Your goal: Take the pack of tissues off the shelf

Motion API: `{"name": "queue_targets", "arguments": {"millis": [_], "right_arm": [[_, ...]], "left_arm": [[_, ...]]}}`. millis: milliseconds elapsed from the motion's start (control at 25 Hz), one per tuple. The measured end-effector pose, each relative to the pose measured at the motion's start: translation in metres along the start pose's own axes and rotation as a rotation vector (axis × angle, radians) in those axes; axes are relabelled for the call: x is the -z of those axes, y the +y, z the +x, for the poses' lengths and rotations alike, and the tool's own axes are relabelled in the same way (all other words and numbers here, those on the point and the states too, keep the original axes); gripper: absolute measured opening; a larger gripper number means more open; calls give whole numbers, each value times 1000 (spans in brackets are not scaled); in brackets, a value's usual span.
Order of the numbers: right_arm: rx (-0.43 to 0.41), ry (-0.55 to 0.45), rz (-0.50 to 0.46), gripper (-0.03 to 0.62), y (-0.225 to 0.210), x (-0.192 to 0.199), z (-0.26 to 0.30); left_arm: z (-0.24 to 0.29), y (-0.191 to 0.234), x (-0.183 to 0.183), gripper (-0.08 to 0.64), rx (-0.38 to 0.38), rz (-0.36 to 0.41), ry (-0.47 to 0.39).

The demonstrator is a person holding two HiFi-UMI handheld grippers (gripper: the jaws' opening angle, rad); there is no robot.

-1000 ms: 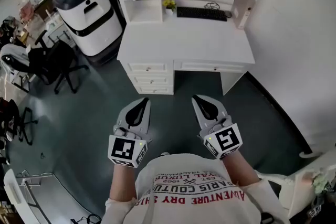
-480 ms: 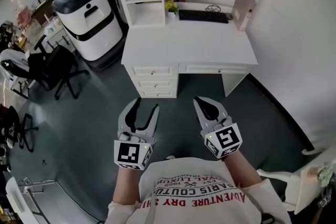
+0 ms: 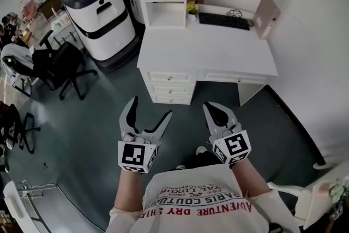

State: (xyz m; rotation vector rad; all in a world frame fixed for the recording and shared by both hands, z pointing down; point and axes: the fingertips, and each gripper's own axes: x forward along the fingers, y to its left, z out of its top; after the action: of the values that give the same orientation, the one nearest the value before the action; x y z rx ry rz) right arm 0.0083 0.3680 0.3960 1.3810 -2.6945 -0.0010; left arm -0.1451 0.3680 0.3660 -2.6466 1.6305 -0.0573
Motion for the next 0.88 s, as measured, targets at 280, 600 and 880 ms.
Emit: {"name": "queue_targets", "arguments": {"millis": [280, 600, 880], "right_arm": [[-64, -12, -13, 0, -27, 5, 57], [-134, -29, -27, 0, -110, -8, 143], [-165, -24, -46, 0, -204, -18, 206]], "left_arm": [[48, 33, 9, 446, -55, -3, 7], [152, 69, 4, 446, -131, 0, 27], [267, 81, -9, 446, -159, 20, 25]]}}
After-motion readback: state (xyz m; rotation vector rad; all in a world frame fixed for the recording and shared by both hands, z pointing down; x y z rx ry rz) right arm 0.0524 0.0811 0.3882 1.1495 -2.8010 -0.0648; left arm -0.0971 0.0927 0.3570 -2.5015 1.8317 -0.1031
